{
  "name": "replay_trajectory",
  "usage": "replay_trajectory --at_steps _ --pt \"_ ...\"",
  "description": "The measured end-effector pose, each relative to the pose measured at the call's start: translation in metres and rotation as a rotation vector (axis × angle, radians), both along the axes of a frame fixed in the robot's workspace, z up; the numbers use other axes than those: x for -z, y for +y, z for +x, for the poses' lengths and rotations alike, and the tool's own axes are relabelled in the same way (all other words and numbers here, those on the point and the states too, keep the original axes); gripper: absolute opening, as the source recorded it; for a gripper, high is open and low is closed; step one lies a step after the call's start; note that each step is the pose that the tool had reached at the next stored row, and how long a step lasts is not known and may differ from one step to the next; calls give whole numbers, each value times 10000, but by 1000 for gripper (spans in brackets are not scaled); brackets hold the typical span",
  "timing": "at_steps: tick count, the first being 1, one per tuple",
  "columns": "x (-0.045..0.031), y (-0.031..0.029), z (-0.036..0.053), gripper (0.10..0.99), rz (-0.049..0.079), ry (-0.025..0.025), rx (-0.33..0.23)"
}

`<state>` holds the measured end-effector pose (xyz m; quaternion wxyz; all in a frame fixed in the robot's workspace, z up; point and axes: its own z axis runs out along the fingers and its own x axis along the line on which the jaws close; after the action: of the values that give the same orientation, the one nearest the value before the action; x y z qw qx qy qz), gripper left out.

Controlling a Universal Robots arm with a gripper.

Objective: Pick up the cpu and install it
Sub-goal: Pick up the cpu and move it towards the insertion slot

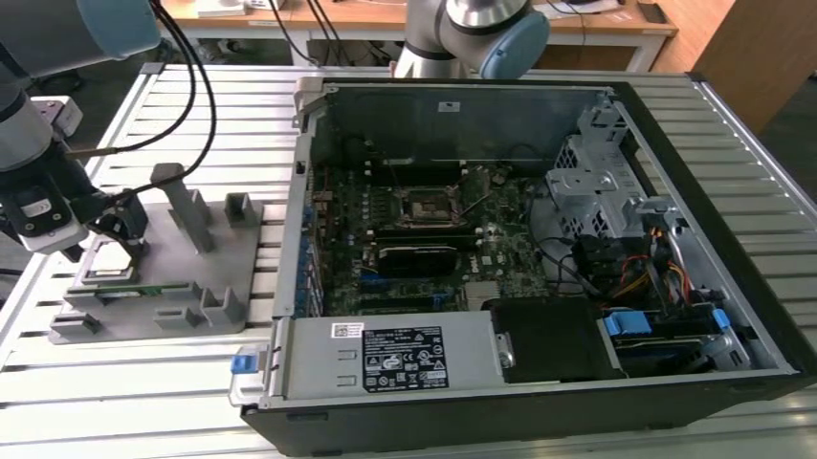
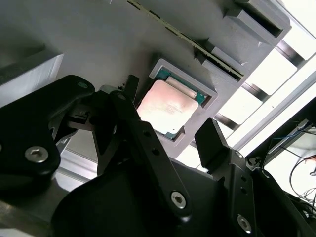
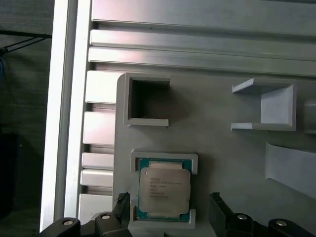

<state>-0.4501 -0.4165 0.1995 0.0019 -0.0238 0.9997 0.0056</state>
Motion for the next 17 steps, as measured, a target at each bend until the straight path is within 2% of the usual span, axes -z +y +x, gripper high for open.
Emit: replay_trajectory --at_steps 5,17 --pt "36 26 0 733 0 0 144" --pt "109 28 0 733 0 -1 229"
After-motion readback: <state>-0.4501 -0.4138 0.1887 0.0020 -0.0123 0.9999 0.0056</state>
